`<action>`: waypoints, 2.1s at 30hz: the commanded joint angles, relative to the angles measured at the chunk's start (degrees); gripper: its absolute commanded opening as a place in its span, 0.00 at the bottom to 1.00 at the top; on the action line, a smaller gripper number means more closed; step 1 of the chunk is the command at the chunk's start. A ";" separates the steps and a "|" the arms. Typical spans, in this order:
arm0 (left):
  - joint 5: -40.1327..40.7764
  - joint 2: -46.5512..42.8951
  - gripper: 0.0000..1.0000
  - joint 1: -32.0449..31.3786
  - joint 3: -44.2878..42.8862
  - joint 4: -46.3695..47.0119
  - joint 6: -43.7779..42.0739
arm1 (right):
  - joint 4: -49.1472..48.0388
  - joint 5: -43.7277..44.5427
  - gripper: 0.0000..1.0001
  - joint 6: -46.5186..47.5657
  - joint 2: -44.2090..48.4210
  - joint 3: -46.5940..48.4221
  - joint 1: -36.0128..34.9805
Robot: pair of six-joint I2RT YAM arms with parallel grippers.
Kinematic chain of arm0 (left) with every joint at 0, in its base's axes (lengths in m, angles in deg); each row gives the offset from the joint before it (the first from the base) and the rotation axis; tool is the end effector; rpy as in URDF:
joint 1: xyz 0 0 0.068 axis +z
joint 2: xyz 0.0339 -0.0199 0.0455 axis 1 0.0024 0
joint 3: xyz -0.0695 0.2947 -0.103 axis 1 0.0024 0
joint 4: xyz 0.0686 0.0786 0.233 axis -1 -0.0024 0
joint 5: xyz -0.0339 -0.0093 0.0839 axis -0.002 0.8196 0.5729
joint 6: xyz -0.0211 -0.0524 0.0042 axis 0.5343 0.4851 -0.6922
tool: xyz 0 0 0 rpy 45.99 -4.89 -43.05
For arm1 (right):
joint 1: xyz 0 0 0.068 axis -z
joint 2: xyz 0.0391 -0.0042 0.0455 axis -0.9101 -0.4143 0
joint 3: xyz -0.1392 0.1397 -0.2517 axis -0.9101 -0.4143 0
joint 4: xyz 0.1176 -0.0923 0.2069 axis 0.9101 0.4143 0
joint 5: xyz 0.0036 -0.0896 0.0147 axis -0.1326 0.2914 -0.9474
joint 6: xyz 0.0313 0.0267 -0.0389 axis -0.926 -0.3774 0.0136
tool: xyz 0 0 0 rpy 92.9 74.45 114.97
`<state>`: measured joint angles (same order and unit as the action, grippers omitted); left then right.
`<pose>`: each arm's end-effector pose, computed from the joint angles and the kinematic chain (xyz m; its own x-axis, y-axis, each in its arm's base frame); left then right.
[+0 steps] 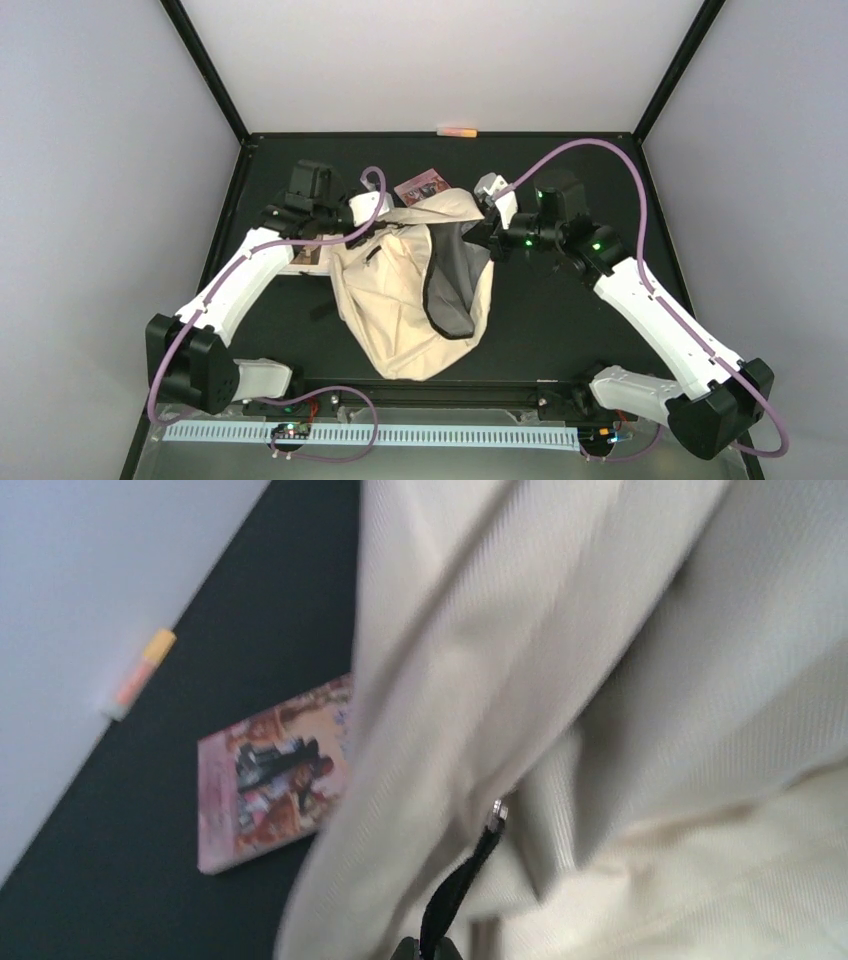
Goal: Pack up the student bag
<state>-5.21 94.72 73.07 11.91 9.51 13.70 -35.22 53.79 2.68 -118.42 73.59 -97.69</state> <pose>0.2472 -0.0999 0.3537 0.0249 0.5842 -0.8112 0.9218 0.3007 0.2449 0.1752 0.1361 0.3984 -0.3124 -0.2957 -0.9027 -0.8932 0.4151 0.1731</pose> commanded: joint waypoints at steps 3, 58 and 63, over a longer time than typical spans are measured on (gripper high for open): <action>7.32 -4.09 0.02 2.38 8.74 1.07 -0.57 | -3.87 1.29 0.01 -1.31 4.16 1.28 3.05; 15.32 16.25 0.99 22.68 -15.81 -16.64 17.56 | 2.71 37.68 0.74 -12.15 -3.28 3.01 14.72; 19.63 30.39 0.99 10.64 -31.50 -16.16 21.13 | -5.31 24.97 0.75 -11.90 -9.59 6.41 14.63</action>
<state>15.10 115.70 91.01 -7.46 -7.71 32.33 -33.12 90.20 -10.37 -123.99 77.59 -83.13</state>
